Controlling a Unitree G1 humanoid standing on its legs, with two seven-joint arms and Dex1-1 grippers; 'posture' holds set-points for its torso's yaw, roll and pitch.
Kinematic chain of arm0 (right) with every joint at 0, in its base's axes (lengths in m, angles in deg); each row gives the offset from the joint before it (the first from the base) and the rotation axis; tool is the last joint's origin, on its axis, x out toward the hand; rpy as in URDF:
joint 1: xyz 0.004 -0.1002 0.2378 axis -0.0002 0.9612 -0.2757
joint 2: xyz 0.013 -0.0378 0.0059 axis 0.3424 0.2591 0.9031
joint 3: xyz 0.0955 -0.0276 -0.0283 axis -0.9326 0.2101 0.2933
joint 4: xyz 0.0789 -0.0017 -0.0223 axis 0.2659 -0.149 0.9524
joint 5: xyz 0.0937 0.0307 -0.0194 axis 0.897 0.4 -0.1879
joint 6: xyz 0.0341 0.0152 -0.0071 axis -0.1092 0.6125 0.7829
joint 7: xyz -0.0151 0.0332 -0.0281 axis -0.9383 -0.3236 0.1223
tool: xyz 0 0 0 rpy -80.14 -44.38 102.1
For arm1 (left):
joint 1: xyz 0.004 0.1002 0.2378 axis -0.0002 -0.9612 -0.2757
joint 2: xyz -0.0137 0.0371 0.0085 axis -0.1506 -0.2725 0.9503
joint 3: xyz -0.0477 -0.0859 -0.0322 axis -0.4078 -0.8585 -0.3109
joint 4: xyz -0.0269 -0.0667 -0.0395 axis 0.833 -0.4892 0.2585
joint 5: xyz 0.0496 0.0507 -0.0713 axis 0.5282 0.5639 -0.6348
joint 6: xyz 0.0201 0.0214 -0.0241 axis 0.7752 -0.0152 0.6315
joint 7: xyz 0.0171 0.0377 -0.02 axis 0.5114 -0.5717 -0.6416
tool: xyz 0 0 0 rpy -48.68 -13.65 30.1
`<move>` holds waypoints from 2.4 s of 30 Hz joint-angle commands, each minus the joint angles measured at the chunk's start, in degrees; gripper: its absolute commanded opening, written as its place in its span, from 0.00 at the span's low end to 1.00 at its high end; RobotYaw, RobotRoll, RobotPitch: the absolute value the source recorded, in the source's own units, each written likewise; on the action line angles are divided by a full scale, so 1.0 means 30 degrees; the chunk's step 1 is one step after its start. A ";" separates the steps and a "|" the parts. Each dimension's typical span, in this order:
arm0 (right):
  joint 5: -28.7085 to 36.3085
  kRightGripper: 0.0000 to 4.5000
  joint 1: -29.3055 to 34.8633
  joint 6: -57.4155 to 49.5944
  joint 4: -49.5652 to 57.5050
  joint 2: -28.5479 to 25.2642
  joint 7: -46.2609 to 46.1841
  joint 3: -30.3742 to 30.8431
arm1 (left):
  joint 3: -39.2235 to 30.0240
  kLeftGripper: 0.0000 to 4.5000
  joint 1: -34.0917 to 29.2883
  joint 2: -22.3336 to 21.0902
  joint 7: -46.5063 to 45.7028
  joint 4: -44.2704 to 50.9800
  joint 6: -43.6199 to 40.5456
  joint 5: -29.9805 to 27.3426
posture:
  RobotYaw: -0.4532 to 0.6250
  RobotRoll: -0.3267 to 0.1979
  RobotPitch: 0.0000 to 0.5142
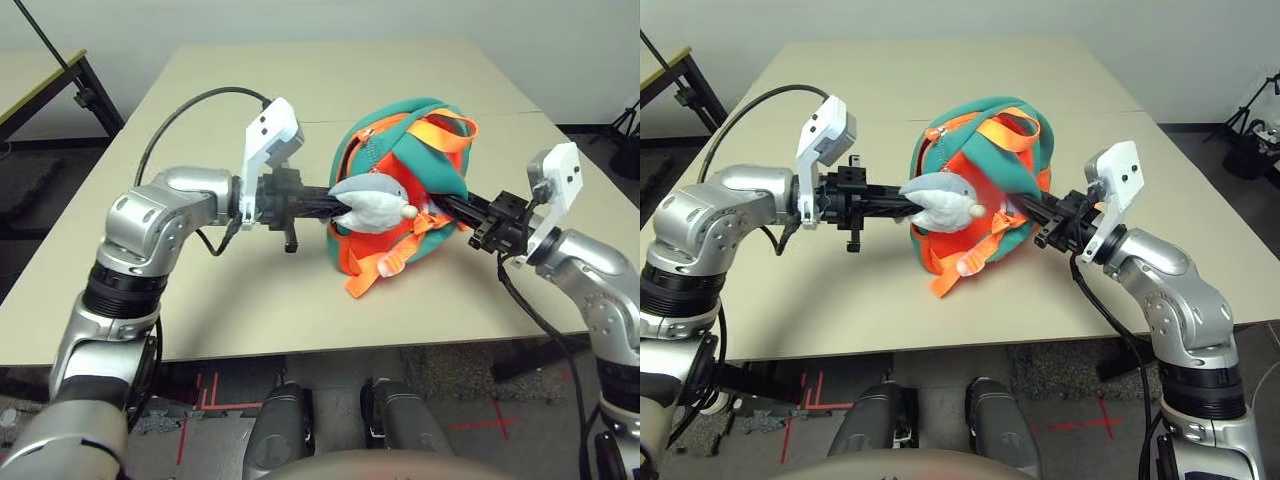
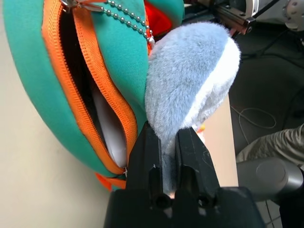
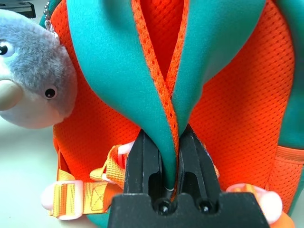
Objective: Put the pencil case into the backpack and zip it.
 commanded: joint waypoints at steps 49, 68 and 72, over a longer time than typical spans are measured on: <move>-0.0431 0.01 -0.0758 0.0389 -0.1371 -0.0191 0.0489 0.0430 | -0.2552 1.00 -0.0804 -0.3500 0.0289 0.0770 -0.0985 -0.1651 | 0.54 0.62 0.12; -0.0386 0.01 -0.0285 0.0356 -0.0687 -0.0117 0.0065 0.0144 | -0.0064 1.00 0.0961 -0.0121 0.1423 -0.1740 0.1078 -0.0302 | 0.49 0.62 0.09; -0.0333 0.01 -0.0127 0.0307 -0.0500 -0.0167 -0.0038 0.0071 | 0.0303 0.96 0.0752 0.0212 0.1501 -0.1992 0.1185 -0.0071 | 0.48 0.62 0.09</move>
